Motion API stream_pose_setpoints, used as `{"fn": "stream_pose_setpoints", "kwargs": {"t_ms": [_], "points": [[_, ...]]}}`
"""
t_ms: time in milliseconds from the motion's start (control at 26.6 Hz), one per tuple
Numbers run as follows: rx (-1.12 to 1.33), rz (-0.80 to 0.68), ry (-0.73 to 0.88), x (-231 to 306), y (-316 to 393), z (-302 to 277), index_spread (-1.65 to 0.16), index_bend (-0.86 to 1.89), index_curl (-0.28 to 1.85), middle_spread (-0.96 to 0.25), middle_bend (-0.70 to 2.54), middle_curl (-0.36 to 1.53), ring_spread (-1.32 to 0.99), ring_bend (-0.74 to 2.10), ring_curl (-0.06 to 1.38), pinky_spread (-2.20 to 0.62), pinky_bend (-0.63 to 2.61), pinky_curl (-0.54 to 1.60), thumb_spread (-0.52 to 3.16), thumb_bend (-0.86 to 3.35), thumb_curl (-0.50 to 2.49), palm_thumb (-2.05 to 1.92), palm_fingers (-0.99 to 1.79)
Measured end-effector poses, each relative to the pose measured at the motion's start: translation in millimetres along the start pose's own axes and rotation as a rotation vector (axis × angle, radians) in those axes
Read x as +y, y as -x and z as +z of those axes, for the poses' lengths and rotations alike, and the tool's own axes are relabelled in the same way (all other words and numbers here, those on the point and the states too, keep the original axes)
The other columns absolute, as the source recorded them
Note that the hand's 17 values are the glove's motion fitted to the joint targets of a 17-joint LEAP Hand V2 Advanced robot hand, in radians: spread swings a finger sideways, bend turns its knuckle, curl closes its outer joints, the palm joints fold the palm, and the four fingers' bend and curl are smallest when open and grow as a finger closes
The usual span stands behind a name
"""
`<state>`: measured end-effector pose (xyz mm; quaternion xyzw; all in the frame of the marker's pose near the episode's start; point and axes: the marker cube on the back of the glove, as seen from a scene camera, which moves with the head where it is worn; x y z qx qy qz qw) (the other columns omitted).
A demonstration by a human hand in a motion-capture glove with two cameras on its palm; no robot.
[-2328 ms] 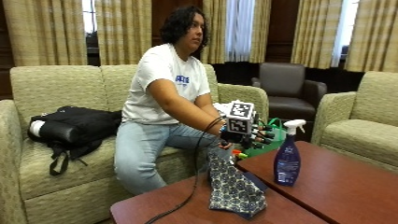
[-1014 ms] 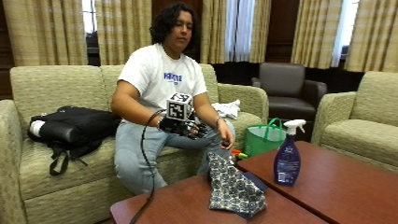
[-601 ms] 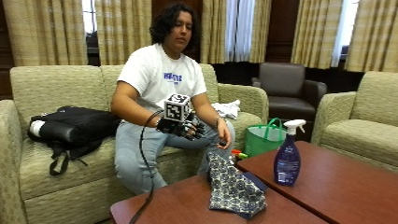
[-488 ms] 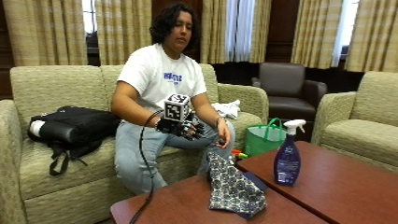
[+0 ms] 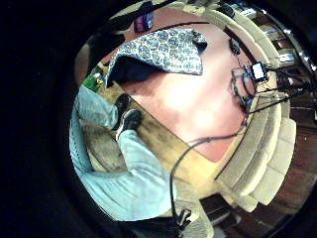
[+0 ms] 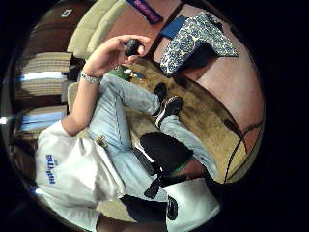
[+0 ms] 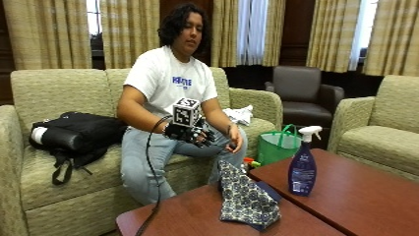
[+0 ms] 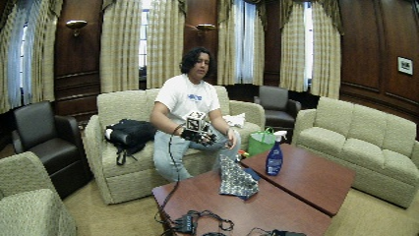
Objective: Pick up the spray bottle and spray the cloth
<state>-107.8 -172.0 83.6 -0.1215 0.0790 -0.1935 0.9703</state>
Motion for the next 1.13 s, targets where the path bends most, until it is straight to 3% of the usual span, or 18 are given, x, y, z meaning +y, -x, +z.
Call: {"fn": "stream_pose_setpoints", "kwargs": {"t_ms": [1126], "points": [[-0.026,0.024,0.013,-9.9,-14.1,-8.8,-0.45,0.15,0.26,-0.13,0.17,0.3,-0.17,0.44,0.31,0.14,0.43,0.35,0.94,-0.03,0.32,0.38,0.29]]}}
